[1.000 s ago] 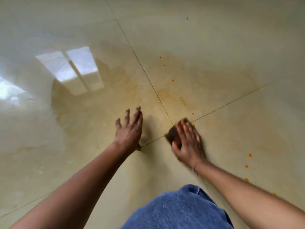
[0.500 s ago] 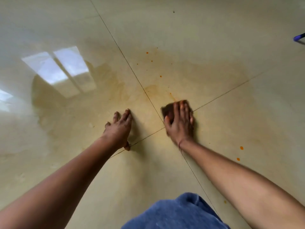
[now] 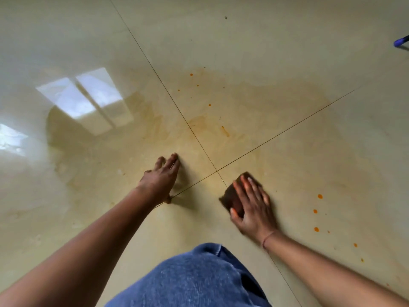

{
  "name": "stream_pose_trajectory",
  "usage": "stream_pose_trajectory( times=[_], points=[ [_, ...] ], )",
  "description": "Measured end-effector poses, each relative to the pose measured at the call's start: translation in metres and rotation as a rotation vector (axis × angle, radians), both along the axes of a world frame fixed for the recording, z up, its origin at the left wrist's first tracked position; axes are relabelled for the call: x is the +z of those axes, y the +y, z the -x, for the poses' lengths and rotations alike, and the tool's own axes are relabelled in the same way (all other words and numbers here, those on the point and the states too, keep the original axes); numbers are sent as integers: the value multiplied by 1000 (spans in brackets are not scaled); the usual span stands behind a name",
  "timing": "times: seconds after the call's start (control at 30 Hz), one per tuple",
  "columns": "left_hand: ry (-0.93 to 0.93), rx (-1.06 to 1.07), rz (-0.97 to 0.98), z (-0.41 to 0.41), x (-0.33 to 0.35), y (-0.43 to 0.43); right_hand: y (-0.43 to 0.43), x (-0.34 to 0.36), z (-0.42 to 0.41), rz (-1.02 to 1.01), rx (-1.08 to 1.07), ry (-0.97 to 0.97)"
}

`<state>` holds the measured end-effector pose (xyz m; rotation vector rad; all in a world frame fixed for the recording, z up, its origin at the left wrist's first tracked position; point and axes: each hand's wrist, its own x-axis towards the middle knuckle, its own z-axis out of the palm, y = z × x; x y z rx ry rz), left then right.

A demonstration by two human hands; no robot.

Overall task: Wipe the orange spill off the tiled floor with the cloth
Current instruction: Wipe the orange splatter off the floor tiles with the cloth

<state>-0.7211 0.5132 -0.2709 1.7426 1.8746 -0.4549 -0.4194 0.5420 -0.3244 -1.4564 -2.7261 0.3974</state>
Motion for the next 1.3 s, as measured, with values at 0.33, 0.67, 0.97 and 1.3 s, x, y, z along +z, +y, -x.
stream_pose_trajectory(
  times=[0.33, 0.67, 0.97, 1.3],
  points=[
    [72, -60, -23, -8, 9, -4, 21, -1, 13, 40, 41, 5],
    [-194, 198, -133, 10, 6, 48, 47, -2, 57, 13, 8, -21],
    [-120, 136, -148, 75, -13, 130, 136, -2, 136, 3, -205, -27],
    [-161, 280, -204, 188, -24, 248, 215, 5, 227, -14, -28, -78]
  ],
)
